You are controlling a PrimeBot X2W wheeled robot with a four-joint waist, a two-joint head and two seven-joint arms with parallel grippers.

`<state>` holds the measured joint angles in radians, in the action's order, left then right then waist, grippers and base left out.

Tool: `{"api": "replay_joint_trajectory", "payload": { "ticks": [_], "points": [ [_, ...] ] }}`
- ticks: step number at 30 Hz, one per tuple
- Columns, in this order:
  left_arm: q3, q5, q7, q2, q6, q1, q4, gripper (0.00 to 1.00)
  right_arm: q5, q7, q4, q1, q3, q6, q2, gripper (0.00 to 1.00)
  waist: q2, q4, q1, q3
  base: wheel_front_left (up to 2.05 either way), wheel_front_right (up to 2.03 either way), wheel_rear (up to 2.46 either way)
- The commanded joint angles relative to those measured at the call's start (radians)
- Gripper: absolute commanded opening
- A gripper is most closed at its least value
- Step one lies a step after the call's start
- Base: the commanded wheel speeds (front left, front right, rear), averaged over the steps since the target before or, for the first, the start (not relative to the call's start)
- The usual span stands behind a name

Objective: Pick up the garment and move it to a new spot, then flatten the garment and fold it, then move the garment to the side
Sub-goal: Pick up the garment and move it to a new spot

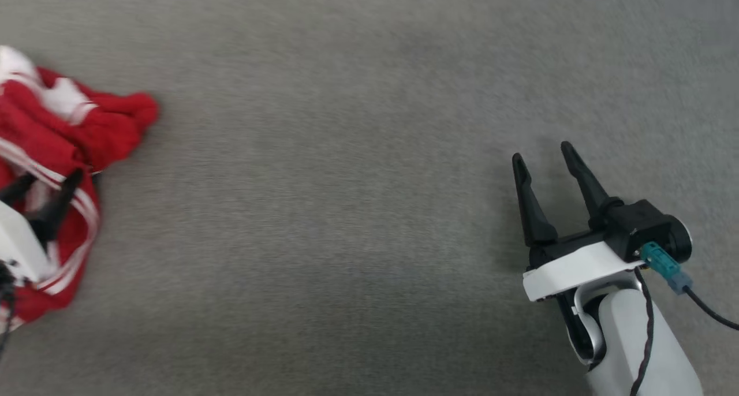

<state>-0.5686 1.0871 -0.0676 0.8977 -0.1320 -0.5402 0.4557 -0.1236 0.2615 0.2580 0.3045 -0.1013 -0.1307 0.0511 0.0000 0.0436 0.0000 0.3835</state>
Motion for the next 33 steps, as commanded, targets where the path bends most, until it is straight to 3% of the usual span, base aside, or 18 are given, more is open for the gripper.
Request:
{"api": "replay_joint_trajectory", "payload": {
  "ticks": [1, 4, 7, 12, 13, 15, 16, 20, 25, 28, 33],
  "points": [
    [-0.02, 0.064, -0.032, 0.034, 0.003, -0.034, -0.005, 1.0, -0.01, 0.005, -0.013, 0.02, -0.005, 0.0, -0.001, 1.0, 0.0, -0.087, 0.0, 0.089, 0.0, 0.0, 0.0],
    [-0.062, 0.129, -0.078, 0.094, 0.003, -0.071, 0.039, 1.0, -0.019, 0.005, -0.025, 0.024, -0.007, 0.0, -0.001, 1.0, 0.0, -0.112, 0.0, 0.119, 0.0, 0.0, 0.0],
    [-0.118, 0.126, -0.132, 0.119, 0.004, -0.109, 0.132, 1.0, -0.026, 0.005, -0.039, 0.031, -0.011, 0.0, -0.001, 1.0, 0.0, -0.13, 0.0, 0.142, 0.0, 0.0, 0.0],
    [-0.19, 0.152, -0.174, 0.082, 0.006, -0.151, 0.231, 1.0, -0.03, 0.005, -0.047, 0.031, -0.013, 0.0, 0.0, 1.0, 0.0, -0.14, 0.0, 0.153, 0.0, 0.0, 0.0],
    [-0.205, 0.154, -0.17, 0.074, 0.006, -0.158, 0.234, 0.76, -0.031, 0.005, -0.045, 0.029, -0.012, 0.0, 0.0, 1.0, 0.0, -0.14, 0.0, 0.149, 0.0, 0.0, 0.0],
    [-0.227, 0.151, -0.134, 0.065, 0.006, -0.17, 0.239, 0.1, -0.034, 0.005, -0.041, 0.022, -0.015, 0.0, 0.0, 1.0, 0.0, -0.137, 0.0, 0.135, 0.0, 0.0, 0.0],
    [-0.239, 0.144, -0.107, 0.065, 0.005, -0.177, 0.239, 0.0, -0.036, 0.005, -0.039, 0.018, -0.016, 0.0, 0.0, 1.0, 0.0, -0.135, 0.0, 0.125, 0.0, 0.0, 0.0],
    [-0.271, 0.104, 0.02, 0.086, 0.001, -0.23, 0.236, 0.0, -0.043, 0.005, -0.03, 0.003, -0.018, 0.0, 0.0, 1.0, 0.0, -0.129, 0.0, 0.071, 0.0, 0.0, 0.0],
    [-0.332, 0.089, 0.115, 0.108, 0.002, -0.311, 0.125, 0.0, -0.063, 0.005, -0.019, -0.003, -0.026, 0.0, 0.0, 1.0, 0.0, -0.133, 0.0, 0.019, 0.0, 0.0, 0.0],
    [-0.367, 0.085, 0.13, 0.115, 0.002, -0.347, 0.048, 0.0, -0.074, 0.005, -0.018, -0.003, -0.033, 0.0, 0.0, 1.0, 0.0, -0.141, 0.0, 0.009, 0.0, 0.0, 0.0],
    [-0.474, 0.057, 0.116, 0.124, 0.002, -0.459, -0.196, 0.0, -0.116, 0.005, -0.026, -0.01, -0.044, 0.0, 0.0, 1.0, 0.0, -0.178, 0.0, 0.011, 0.0, 0.0, 0.0]
  ]
}}
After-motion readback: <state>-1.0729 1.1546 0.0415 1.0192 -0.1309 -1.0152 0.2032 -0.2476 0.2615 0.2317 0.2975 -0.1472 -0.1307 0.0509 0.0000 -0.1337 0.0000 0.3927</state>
